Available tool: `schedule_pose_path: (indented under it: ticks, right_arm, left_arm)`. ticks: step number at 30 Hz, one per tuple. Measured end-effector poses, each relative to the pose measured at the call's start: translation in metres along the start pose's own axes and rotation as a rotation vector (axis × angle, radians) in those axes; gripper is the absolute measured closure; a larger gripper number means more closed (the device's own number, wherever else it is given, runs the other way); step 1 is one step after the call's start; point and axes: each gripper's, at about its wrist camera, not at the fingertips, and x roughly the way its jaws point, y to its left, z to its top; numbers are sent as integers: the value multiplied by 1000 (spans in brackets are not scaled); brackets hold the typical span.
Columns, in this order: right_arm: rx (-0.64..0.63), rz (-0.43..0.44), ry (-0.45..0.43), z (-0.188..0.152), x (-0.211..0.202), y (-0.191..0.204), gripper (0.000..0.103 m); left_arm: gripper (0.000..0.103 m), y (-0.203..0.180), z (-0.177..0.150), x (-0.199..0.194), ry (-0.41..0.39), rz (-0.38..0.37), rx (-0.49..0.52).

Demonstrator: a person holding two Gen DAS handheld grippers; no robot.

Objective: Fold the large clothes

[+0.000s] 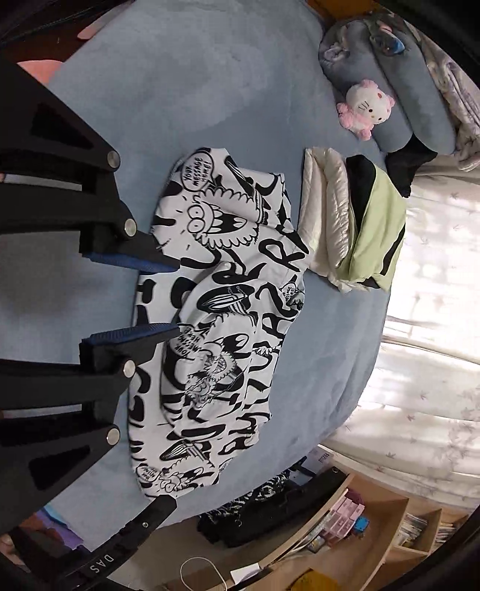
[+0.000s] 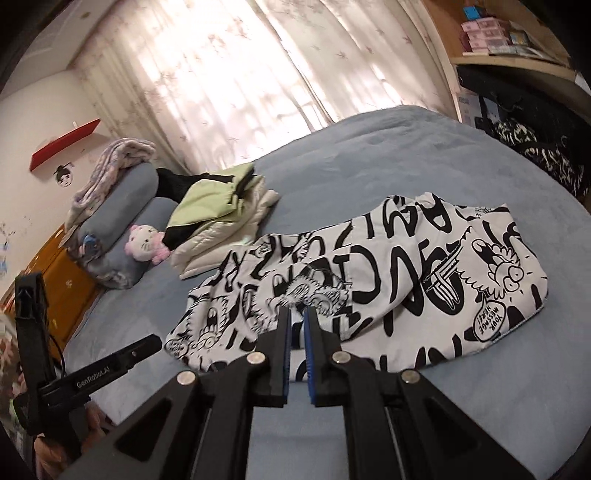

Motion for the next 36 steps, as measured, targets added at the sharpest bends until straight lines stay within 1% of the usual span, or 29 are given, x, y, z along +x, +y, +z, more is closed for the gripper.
schedule_pose_path:
  ticks: [4,6,12,13,15,16,17,21,24,30,33,36]
  right_arm:
    - [-19,1,1,-11,-11,6,96]
    - [-26,-4,3,-16,-13,7,96]
    - [-34,-11,18,-27,-9,9,96]
    - [-36,-13,18,-28,-7,10,96]
    - [-39,-16,22,-30,-1,10,96]
    - [-39,-13,25,-31,3,10,96]
    - [-39,-12,27,-32,6,10,96]
    - [-43,-14,45,-34,24,9,96]
    - [-47,-12,62,-36,39,8,96]
    - [-61,-18,84,-35,67,5,96]
    - [-61,-21,93,-32,81,2,96]
    - [-65,-21,94,-25,96,2,96]
  left_arm:
    - [76,1,-13,-9,-10,14,11]
    - [75,2,-17,-8,-5,8,9]
    - [73,7,-26,7,34,-3,-11]
    - [71,9,-27,10,39,-7,-17]
    - [60,13,-30,18,56,-31,-36]
    - [50,16,-30,23,66,-47,-51]
    - [45,20,-31,30,73,-68,-72]
    - [44,34,-34,55,102,-130,-136]
    - [44,53,-38,83,144,-173,-228]
    - [44,87,-50,129,178,-191,-391]
    - [44,99,-52,145,156,-209,-444]
    - [44,107,-47,156,117,-198,-465]
